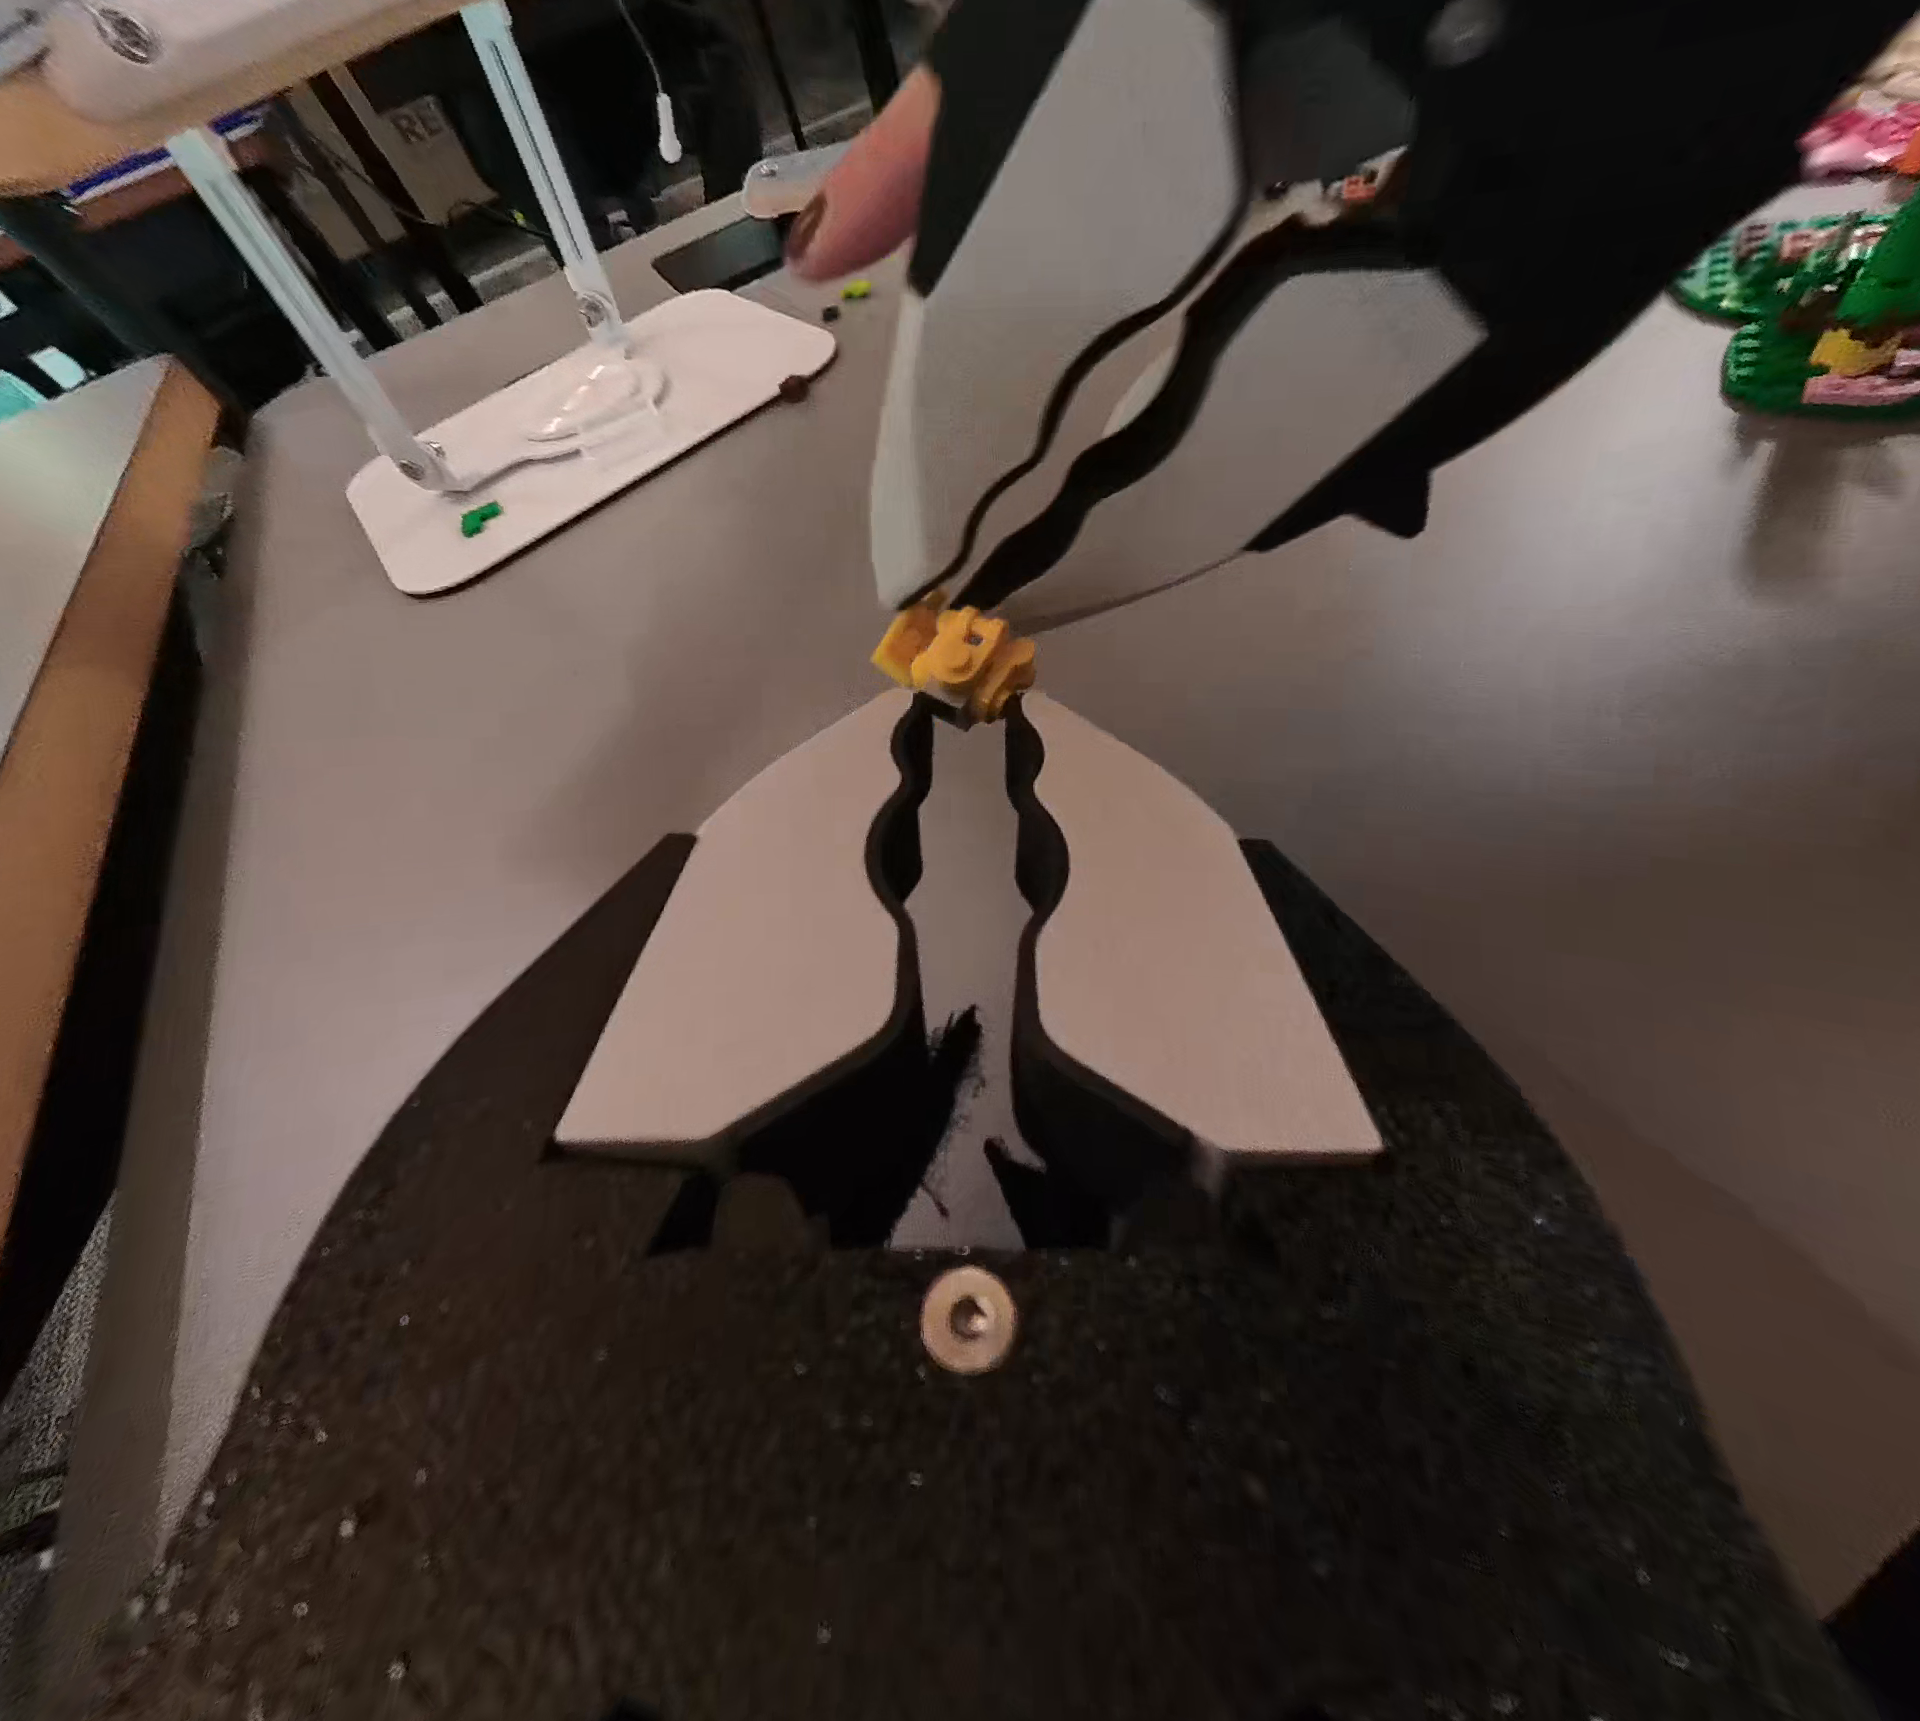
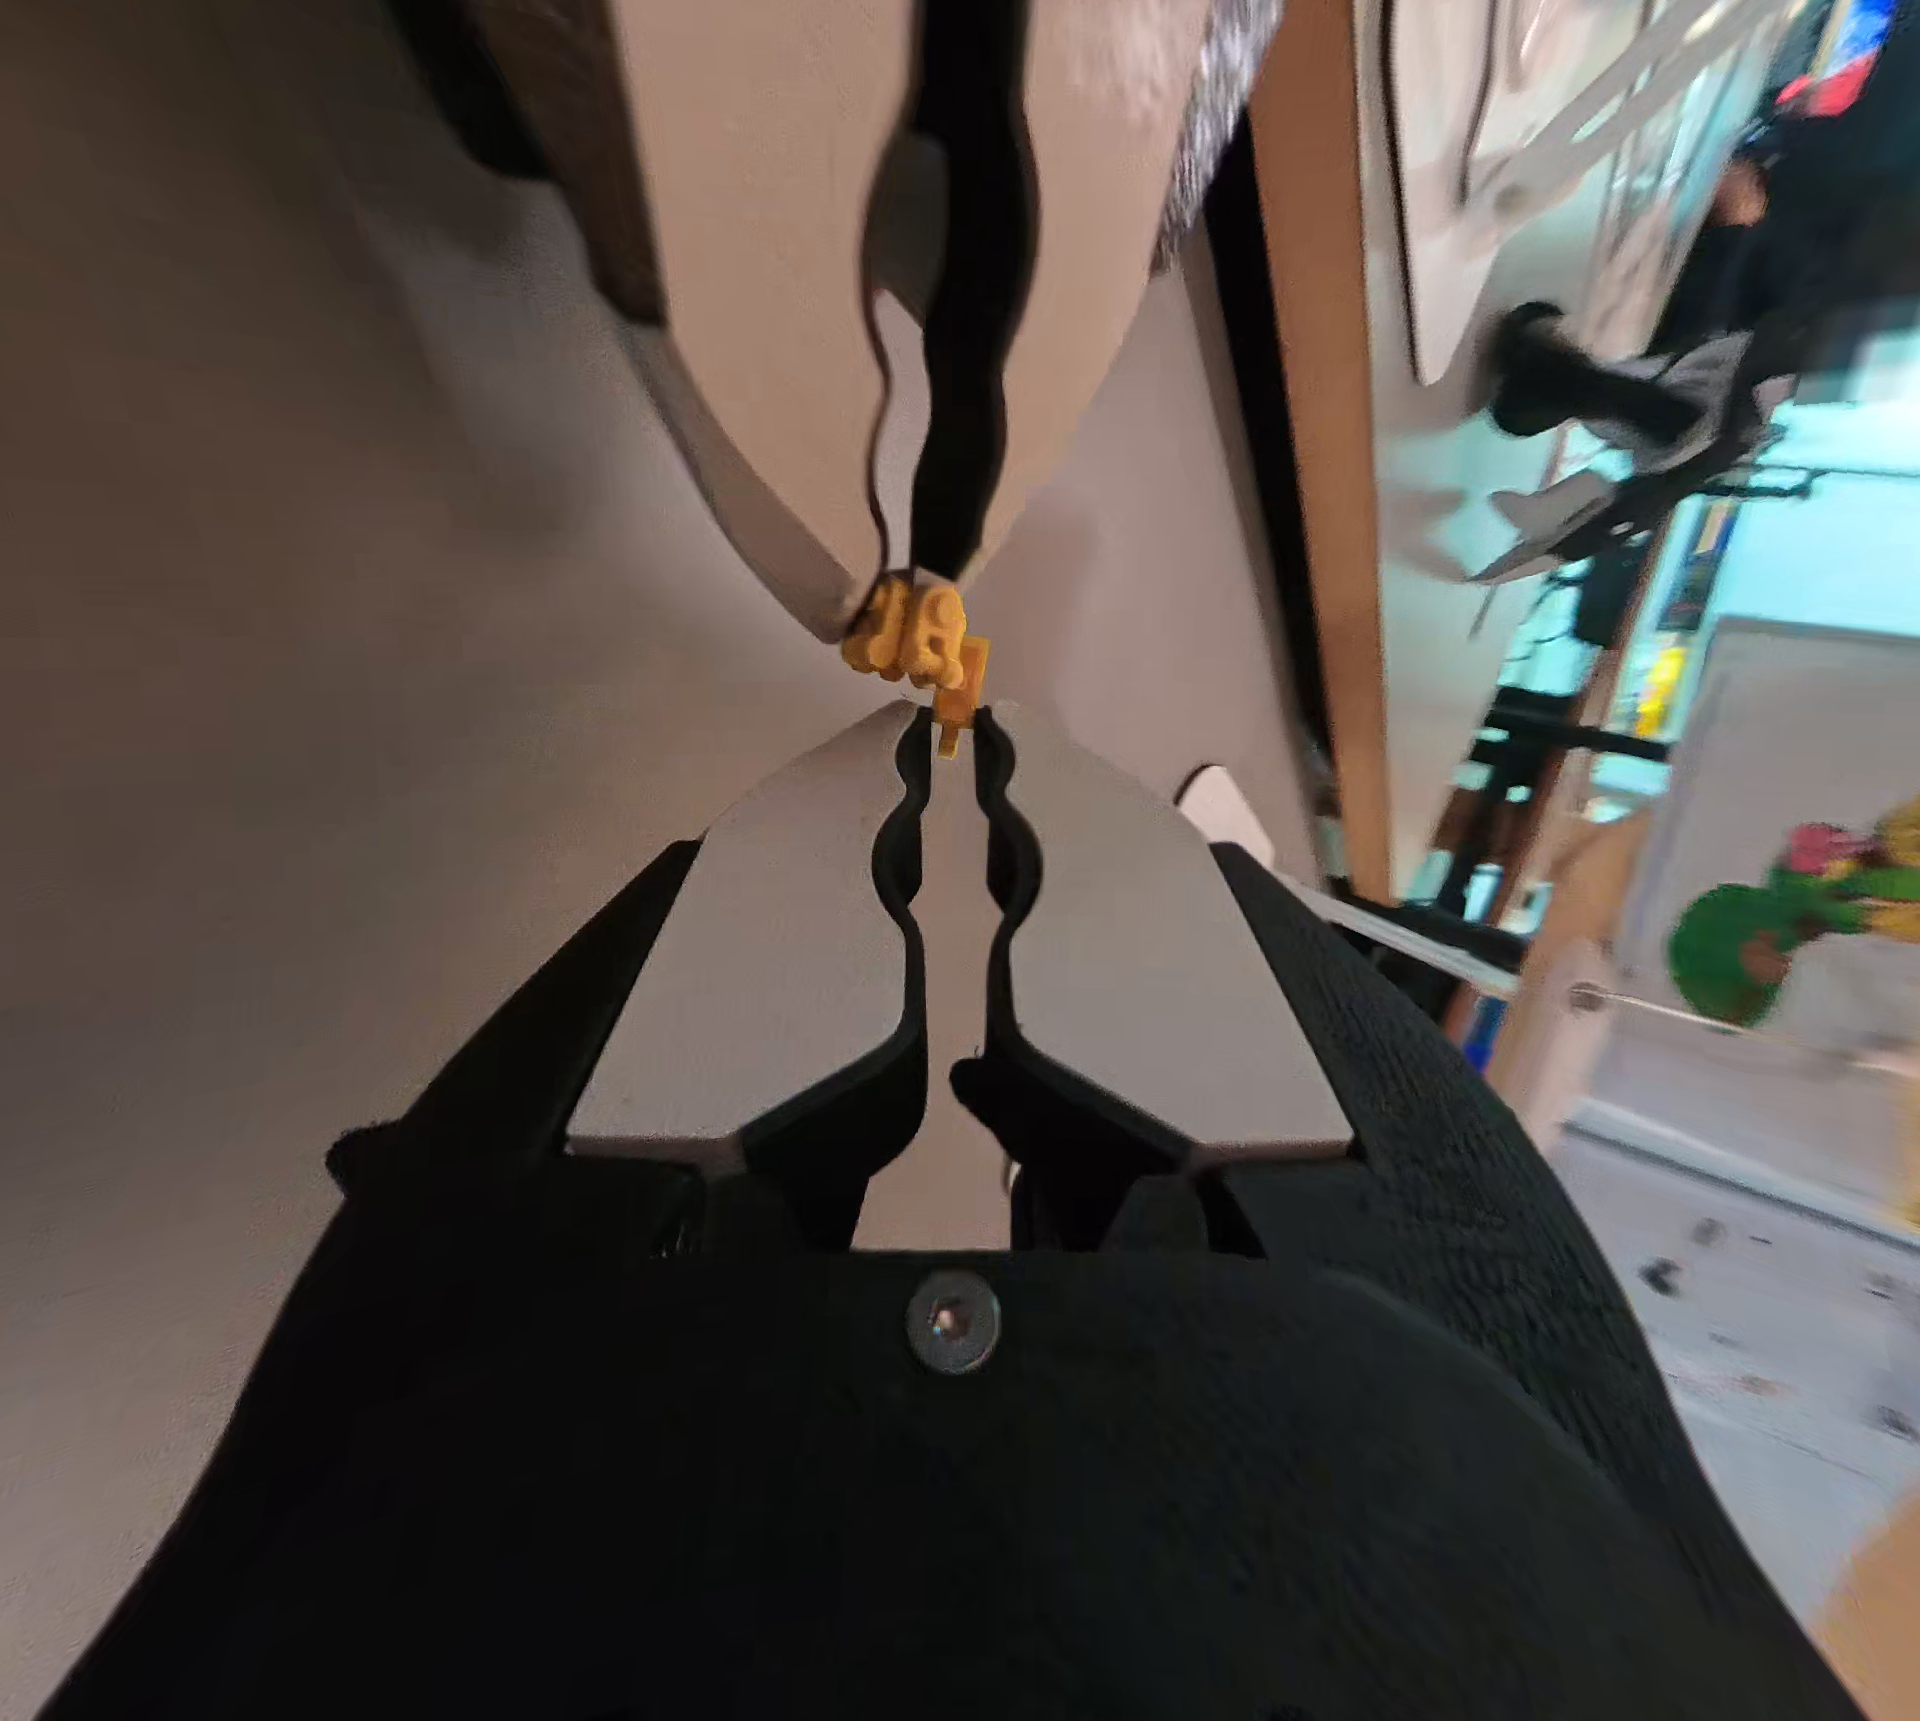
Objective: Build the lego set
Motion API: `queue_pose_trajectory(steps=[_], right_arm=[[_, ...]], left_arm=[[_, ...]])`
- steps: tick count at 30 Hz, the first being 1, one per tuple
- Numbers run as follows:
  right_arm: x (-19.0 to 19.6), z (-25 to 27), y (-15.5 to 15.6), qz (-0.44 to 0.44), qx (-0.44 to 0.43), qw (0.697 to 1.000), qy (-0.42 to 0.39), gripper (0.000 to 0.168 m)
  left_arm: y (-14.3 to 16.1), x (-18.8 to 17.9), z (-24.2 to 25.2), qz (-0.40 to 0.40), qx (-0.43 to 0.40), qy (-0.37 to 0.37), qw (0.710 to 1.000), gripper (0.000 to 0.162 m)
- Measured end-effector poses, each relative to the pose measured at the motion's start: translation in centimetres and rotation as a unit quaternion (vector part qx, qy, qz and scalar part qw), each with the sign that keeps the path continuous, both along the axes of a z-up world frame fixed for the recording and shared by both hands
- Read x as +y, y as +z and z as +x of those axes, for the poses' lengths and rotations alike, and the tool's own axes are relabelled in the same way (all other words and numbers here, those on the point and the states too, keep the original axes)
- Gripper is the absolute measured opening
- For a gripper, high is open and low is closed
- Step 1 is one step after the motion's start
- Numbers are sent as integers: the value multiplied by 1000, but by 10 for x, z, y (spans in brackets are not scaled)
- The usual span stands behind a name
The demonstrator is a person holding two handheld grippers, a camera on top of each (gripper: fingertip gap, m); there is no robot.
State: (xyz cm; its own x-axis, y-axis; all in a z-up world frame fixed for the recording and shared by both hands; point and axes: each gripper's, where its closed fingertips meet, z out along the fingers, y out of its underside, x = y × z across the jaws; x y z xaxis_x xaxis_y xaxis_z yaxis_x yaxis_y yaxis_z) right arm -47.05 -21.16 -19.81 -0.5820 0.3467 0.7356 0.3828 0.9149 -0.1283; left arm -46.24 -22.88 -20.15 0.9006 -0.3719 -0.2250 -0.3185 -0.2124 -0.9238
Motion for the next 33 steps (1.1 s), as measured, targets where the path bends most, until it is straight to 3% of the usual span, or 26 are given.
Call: queue_pose_trajectory(steps=[5, 8, 10, 13, 16, 19, 27, 28, 30, 33], right_arm=[[-6, 24, 3, 54, -19, 998, 29, 5], [20, 58, -13, 44, -154, 986, -40, 6], [33, 99, -26, -6, -298, 946, -130, 6], [49, 145, -29, -35, -440, 864, -243, 6], [54, 169, -36, -54, -523, 790, -315, 6], [54, 172, -46, -56, -556, 757, -339, 6], [42, 153, -65, -99, -541, 750, -367, 5], [42, 151, -65, -107, -531, 755, -370, 6], [40, 145, -63, -144, -497, 776, -360, 26], [39, 142, -56, -192, -430, 818, -330, 32]], left_arm=[[-9, 7, 3, -23, 35, 19, 999, 13], [-11, 8, 2, -23, 41, 23, 999, 13], [-9, 8, 1, -20, 37, 25, 999, 13], [-5, 8, -1, -9, 34, 29, 999, 13], [-3, 7, -2, -4, 37, 31, 999, 13], [-4, 7, -5, -3, 41, 34, 999, 14], [-4, 5, -18, -1, 45, 59, 997, 14], [-3, 5, -18, 2, 45, 59, 997, 13], [-3, 5, -18, 3, 48, 59, 997, 14], [-3, 6, -18, 4, 48, 57, 997, 14]])
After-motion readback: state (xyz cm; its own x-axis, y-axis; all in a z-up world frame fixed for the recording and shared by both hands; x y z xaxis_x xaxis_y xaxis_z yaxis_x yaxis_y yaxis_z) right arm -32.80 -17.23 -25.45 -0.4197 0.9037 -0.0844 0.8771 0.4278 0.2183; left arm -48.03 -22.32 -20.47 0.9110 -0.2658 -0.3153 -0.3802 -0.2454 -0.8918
